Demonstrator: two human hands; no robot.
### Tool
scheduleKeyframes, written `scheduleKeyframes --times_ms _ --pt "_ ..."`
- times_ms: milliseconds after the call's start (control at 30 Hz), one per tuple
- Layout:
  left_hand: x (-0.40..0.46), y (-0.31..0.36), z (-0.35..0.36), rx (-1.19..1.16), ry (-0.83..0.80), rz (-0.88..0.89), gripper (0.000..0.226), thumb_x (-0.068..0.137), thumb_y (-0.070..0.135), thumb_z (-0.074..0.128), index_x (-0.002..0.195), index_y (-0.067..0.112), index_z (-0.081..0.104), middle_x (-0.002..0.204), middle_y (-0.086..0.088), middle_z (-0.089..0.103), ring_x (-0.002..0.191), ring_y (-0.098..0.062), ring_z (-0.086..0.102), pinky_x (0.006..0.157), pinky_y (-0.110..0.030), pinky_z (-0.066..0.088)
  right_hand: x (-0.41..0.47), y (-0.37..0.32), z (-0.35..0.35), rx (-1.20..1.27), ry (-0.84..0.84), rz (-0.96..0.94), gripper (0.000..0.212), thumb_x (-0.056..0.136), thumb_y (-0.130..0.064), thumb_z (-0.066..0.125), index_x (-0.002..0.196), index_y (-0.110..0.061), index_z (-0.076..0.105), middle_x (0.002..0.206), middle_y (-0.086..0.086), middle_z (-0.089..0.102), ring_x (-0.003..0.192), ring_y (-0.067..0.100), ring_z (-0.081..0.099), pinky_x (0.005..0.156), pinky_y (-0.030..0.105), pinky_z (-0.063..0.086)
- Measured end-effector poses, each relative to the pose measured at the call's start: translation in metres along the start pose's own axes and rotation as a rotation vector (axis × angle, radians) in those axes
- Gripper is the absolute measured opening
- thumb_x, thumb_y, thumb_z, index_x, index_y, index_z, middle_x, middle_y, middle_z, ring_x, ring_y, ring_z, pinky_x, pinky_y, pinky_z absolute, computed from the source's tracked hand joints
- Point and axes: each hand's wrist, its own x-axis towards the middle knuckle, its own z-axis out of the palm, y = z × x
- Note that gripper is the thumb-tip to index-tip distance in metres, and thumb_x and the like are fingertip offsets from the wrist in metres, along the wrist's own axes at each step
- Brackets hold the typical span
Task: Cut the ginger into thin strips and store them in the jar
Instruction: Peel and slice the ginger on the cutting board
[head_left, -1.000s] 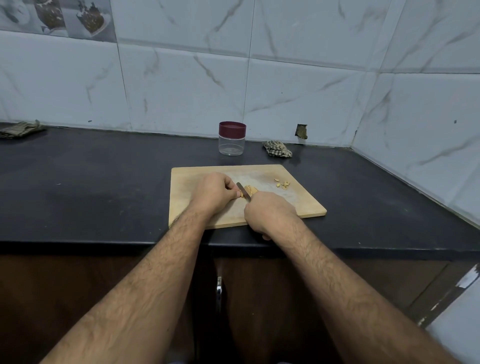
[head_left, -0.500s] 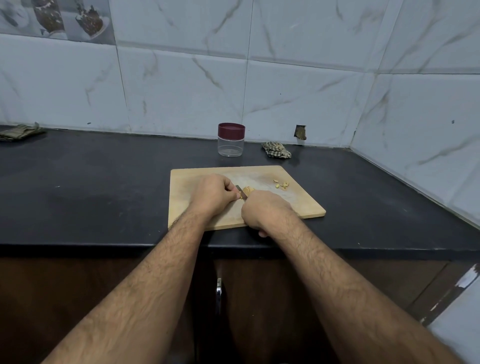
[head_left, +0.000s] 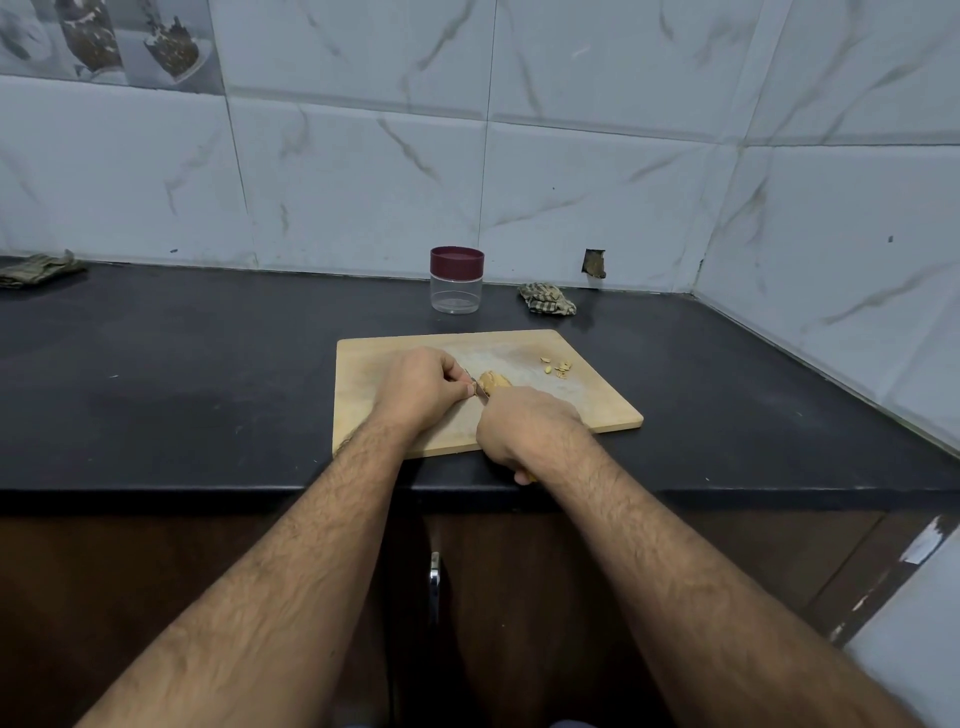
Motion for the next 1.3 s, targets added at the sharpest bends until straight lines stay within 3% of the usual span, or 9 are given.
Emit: scheduleKeyframes --times_ms 133,233,367,567,800,900,1100,1200,1300 --pt "-0.001 0.0 0.0 0.009 0.009 0.001 0.018 0.081 0.027 0.079 0.066 0.03 0.068 0.076 0.017 0.067 0.083 -0.005 0.063 0.075 -0.03 0.053 -0.005 0.005 0.003 -0.013 0.014 -0.005 0.02 0.097 -0.012 0.045 0.113 -0.01 0.056 0.069 0.002 0.067 0.048 0.015 0.062 0.065 0.029 0.057" --pt "-0.002 0.001 -0.001 0.014 0.014 -0.001 0.018 0.082 0.027 0.078 0.067 0.03 0.067 0.075 0.018 0.065 0.083 -0.005 0.061 0.072 -0.026 0.048 -0.009 0.009 0.005 -0.016 0.019 -0.008 0.009 0.098 -0.013 0.044 0.098 -0.01 0.052 0.072 0.002 0.066 0.045 0.015 0.061 0.056 0.026 0.054" --pt "-0.003 0.002 -0.002 0.014 0.014 -0.002 0.016 0.083 0.027 0.077 0.069 0.03 0.069 0.075 0.018 0.065 0.082 -0.003 0.059 0.068 -0.022 0.043 -0.013 0.015 0.005 0.01 0.008 -0.006 0.014 0.098 -0.013 0.043 0.086 -0.01 0.049 0.075 0.003 0.064 0.04 0.014 0.057 0.051 0.025 0.052" --pt "-0.003 0.002 -0.001 -0.006 0.029 -0.023 0.017 0.083 0.026 0.075 0.068 0.028 0.068 0.075 0.019 0.066 0.081 -0.003 0.06 0.067 -0.022 0.042 -0.017 0.02 0.001 0.043 -0.023 -0.01 0.013 0.098 -0.015 0.041 0.1 -0.01 0.054 0.08 0.004 0.064 0.04 0.013 0.055 0.045 0.022 0.045" --pt "-0.004 0.001 -0.001 -0.027 0.099 -0.047 0.013 0.083 0.02 0.069 0.07 0.024 0.069 0.077 0.016 0.068 0.081 -0.004 0.062 0.067 -0.024 0.048 -0.012 0.021 0.004 0.068 0.055 -0.051 0.021 0.1 -0.023 0.038 0.089 -0.015 0.053 0.079 0.0 0.067 0.05 0.015 0.064 0.051 0.024 0.045" --pt "-0.004 0.001 -0.001 -0.005 0.12 -0.045 0.013 0.082 0.019 0.065 0.071 0.022 0.07 0.081 0.012 0.071 0.083 -0.009 0.063 0.074 -0.029 0.052 -0.009 0.024 0.0 0.11 0.115 -0.062 0.021 0.1 -0.023 0.037 0.088 -0.016 0.054 0.077 0.0 0.066 0.048 0.015 0.063 0.052 0.026 0.042" --pt "-0.004 0.0 -0.001 0.022 0.119 -0.034 0.013 0.083 0.018 0.065 0.072 0.022 0.07 0.08 0.013 0.07 0.084 -0.008 0.062 0.074 -0.027 0.051 0.0 0.041 -0.008 0.132 0.118 -0.013 0.017 0.096 -0.016 0.039 0.081 -0.016 0.047 0.07 0.002 0.065 0.042 0.015 0.06 0.047 0.024 0.04" --pt "-0.003 0.001 -0.001 0.022 0.112 -0.038 0.012 0.083 0.019 0.065 0.073 0.022 0.071 0.081 0.012 0.07 0.083 -0.007 0.062 0.072 -0.025 0.048 0.001 0.049 -0.008 0.117 0.115 0.015 0.016 0.094 -0.014 0.039 0.083 -0.016 0.05 0.061 0.002 0.064 0.039 0.014 0.056 0.046 0.023 0.038" --pt "-0.002 0.001 -0.002 0.037 0.08 -0.031 0.012 0.083 0.021 0.067 0.072 0.021 0.071 0.081 0.013 0.07 0.083 -0.006 0.062 0.071 -0.025 0.048 0.0 0.051 -0.008 0.127 0.115 -0.001 0.015 0.094 -0.014 0.039 0.091 -0.015 0.053 0.069 0.002 0.065 0.043 0.015 0.059 0.046 0.023 0.038"
